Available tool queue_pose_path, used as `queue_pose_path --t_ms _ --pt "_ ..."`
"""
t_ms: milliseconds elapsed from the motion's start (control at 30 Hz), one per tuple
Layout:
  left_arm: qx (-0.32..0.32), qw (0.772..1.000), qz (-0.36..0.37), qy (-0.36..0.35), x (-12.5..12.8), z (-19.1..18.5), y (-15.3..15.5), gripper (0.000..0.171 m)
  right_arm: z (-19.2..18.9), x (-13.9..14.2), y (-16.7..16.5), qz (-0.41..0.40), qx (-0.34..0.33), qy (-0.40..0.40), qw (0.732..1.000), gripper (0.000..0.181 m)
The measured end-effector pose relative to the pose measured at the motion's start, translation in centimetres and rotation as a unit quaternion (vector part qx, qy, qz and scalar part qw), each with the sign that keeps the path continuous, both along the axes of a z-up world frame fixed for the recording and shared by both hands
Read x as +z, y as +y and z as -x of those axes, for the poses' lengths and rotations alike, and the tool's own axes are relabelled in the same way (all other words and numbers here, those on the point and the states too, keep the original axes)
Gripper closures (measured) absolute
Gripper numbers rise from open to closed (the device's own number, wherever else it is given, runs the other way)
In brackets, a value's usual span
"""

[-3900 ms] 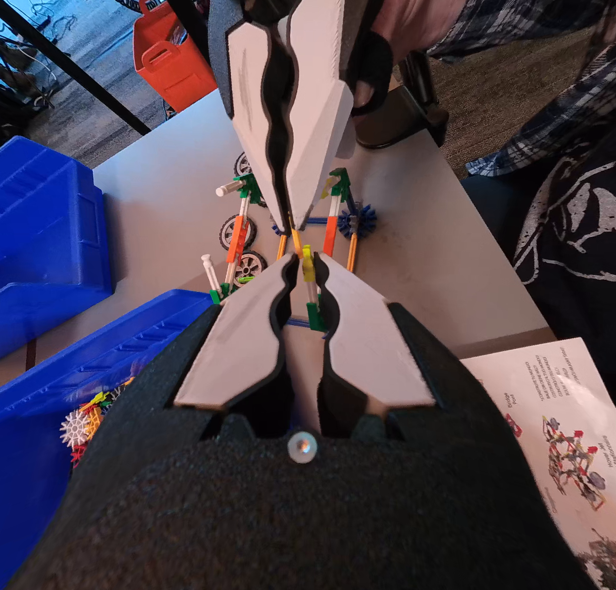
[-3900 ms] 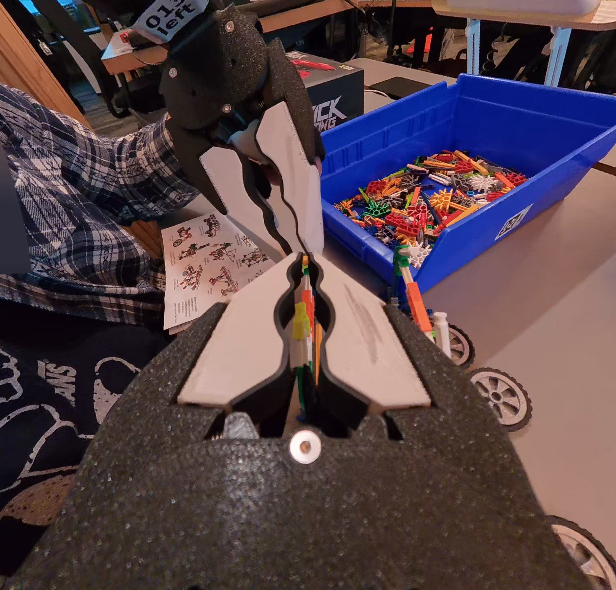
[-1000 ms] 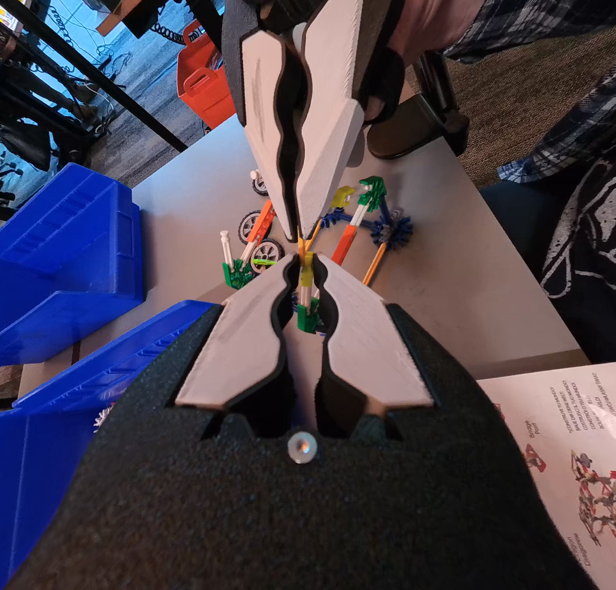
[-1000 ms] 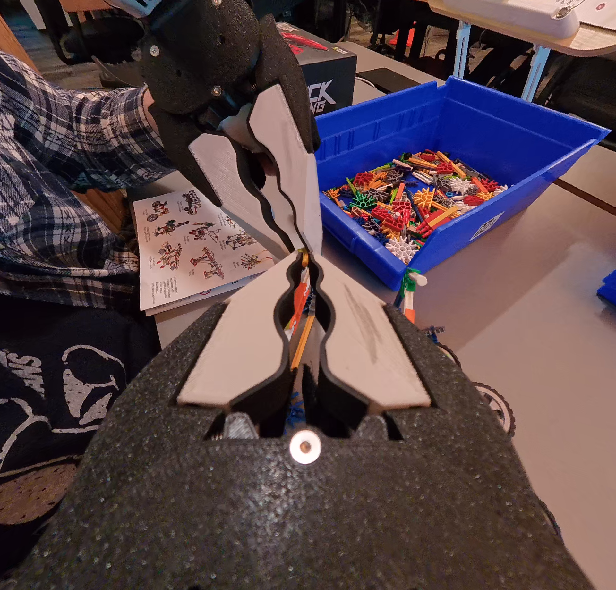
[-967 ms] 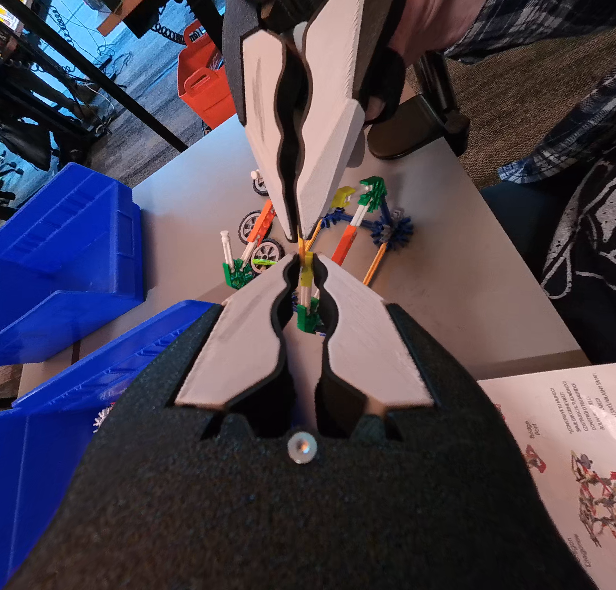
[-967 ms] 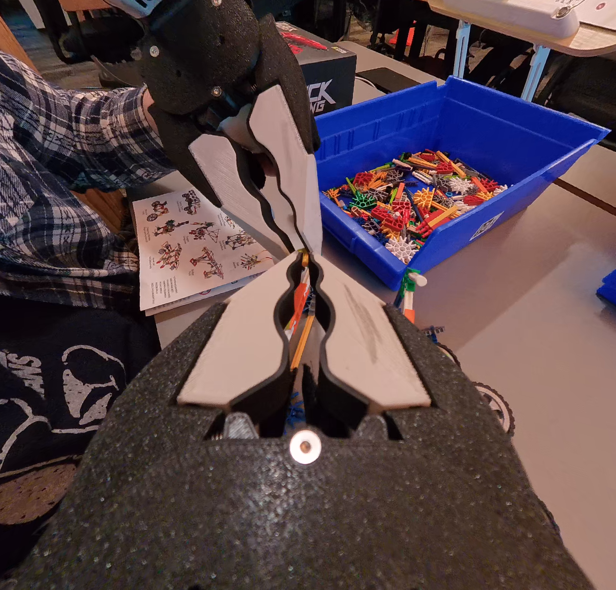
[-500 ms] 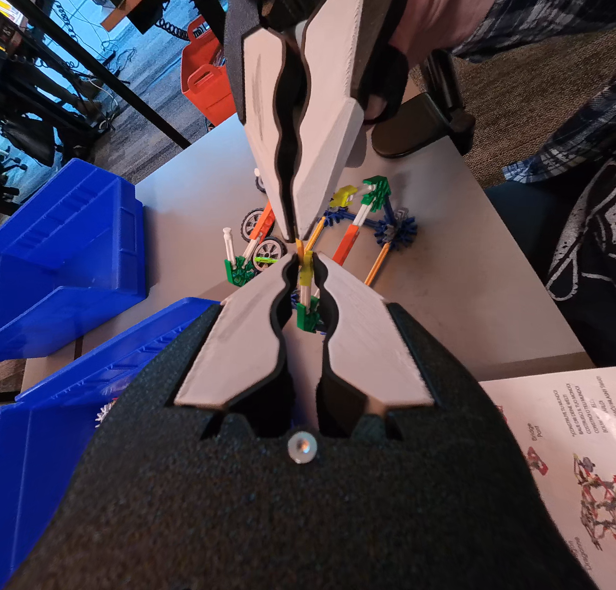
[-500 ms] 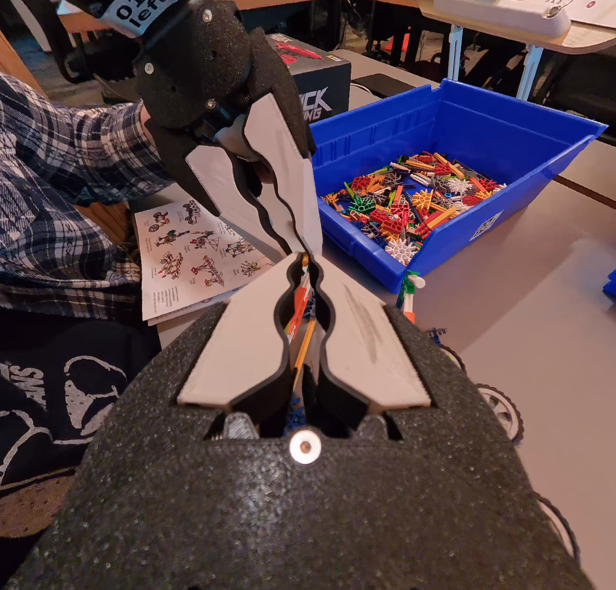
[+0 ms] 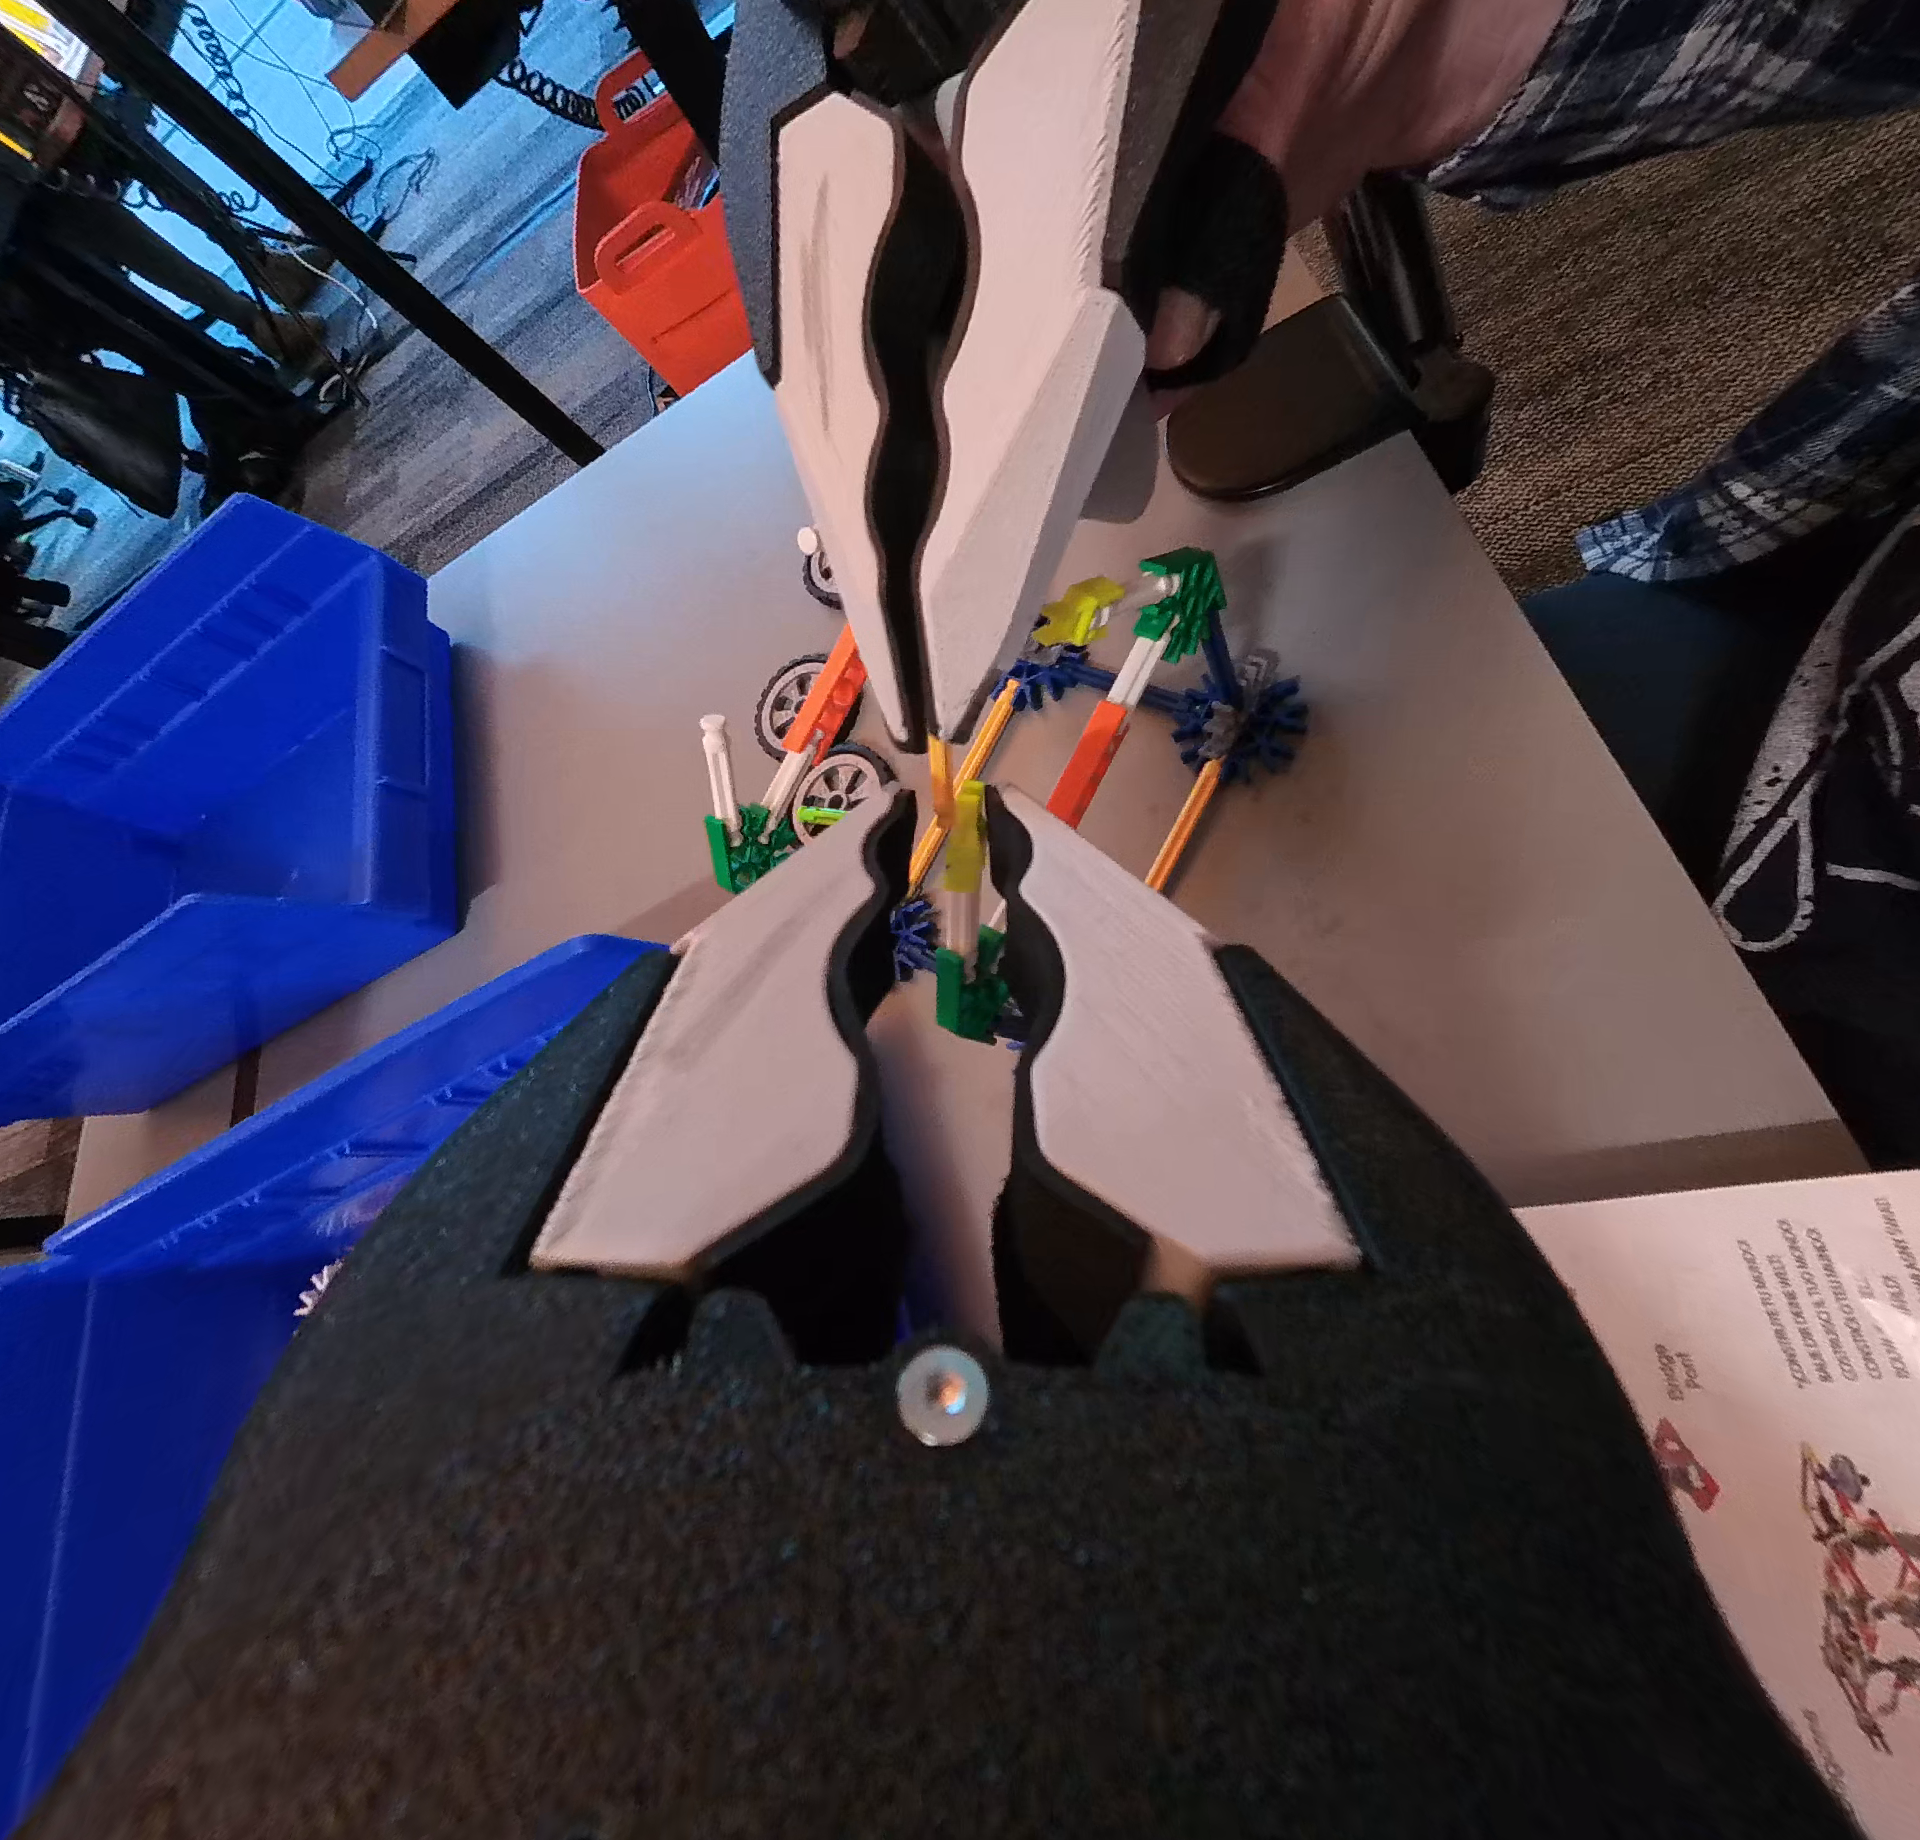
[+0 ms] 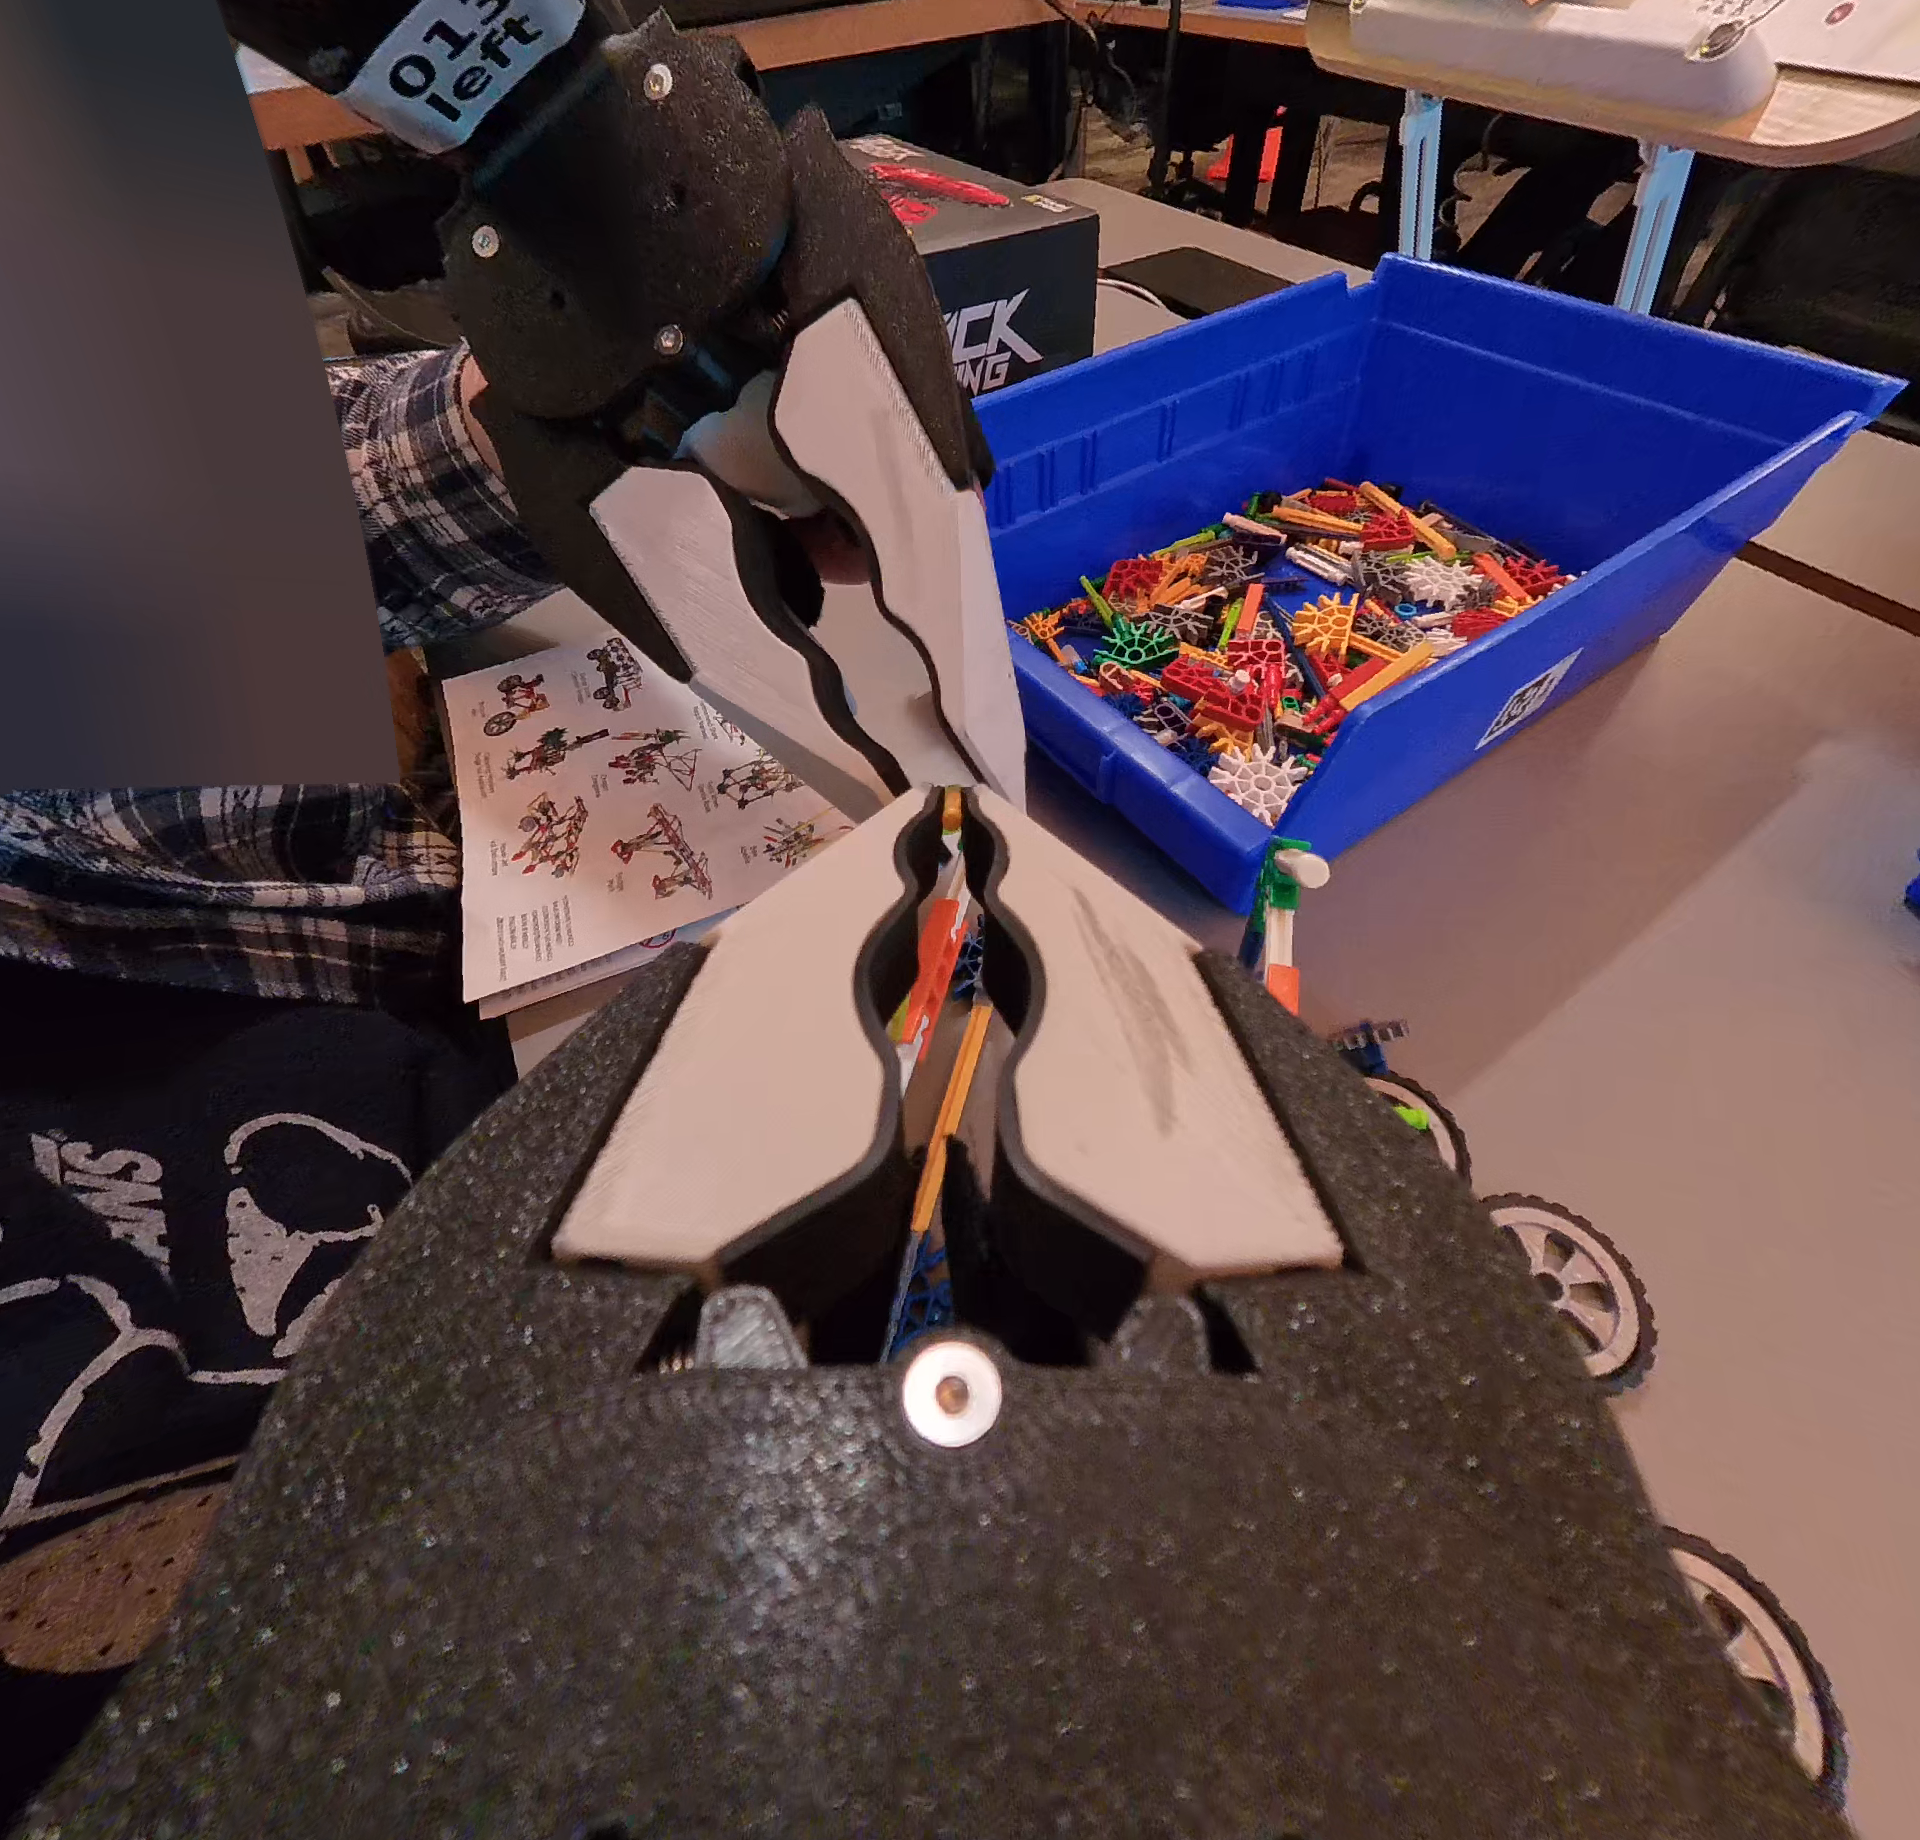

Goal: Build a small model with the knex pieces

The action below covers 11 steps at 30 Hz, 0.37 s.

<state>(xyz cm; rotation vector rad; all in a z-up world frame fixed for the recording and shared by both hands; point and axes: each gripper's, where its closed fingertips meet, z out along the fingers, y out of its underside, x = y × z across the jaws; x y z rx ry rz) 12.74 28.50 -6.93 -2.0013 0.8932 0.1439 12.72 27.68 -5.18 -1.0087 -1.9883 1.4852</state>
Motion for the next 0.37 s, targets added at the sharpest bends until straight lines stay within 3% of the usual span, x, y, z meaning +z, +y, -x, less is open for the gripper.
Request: queue_pose_path --t_ms 367 --pt "-0.009 1.000 -0.012 -0.009 0.69 -0.25 -0.42 0.157 -0.11 -0.09 -0.26 0.002 0.005 0.000 1.000 0.179"
